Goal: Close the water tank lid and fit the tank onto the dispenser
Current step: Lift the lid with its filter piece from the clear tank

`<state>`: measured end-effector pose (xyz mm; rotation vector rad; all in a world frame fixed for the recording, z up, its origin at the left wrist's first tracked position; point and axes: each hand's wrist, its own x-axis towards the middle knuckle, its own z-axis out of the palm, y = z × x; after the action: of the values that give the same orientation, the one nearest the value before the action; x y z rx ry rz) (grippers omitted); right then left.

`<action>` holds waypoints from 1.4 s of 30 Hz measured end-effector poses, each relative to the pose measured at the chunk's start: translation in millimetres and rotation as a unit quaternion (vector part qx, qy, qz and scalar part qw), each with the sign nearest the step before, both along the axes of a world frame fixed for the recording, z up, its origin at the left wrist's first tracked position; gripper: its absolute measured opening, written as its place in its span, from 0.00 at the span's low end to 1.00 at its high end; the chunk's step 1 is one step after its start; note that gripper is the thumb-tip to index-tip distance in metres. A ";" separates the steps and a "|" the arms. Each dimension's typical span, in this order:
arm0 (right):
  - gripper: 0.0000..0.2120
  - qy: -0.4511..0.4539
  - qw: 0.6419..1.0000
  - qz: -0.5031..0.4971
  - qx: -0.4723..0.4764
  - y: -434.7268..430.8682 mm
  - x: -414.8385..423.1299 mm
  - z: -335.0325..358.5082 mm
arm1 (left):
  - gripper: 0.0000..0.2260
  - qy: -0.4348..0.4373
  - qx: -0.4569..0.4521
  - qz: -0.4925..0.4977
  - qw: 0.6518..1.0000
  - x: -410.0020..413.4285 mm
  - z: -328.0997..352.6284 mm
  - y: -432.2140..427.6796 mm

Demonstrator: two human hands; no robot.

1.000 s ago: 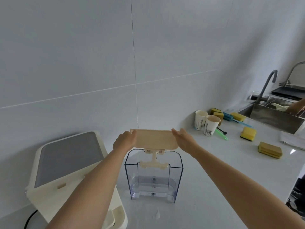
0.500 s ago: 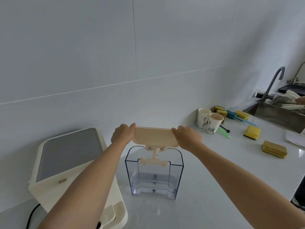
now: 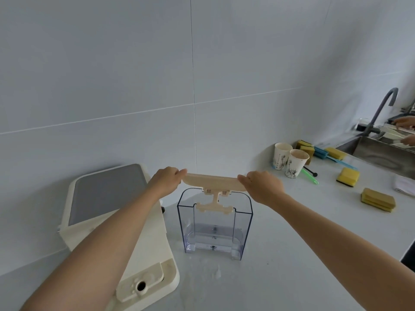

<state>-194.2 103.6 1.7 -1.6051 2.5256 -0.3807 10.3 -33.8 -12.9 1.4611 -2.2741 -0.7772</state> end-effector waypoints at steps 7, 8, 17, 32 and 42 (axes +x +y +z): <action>0.23 0.063 0.995 0.066 0.038 20.9 7.9 -10.0 | 0.16 -0.136 -0.042 -0.050 0.989 8.9 -4.8 13.3; 0.23 0.072 0.993 0.077 0.048 22.9 8.9 -11.4 | 0.16 -0.168 -0.050 -0.060 0.983 9.4 -6.5 14.9; 0.18 0.077 0.990 0.086 0.075 30.3 14.1 -19.3 | 0.16 -0.308 -0.107 -0.094 0.941 9.2 -6.0 27.0; 0.21 0.045 0.988 0.068 0.134 24.2 13.0 -15.5 | 0.15 -0.400 -0.207 -0.090 0.888 7.1 -11.3 47.3; 0.29 -0.116 0.987 0.036 0.102 -3.4 5.1 -15.7 | 0.26 0.035 0.020 0.033 0.999 -9.2 -23.5 82.4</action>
<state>-189.1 100.2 -13.9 -1.4781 2.2463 -0.2731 1.1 48.6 -36.5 1.4932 -2.1594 -0.8444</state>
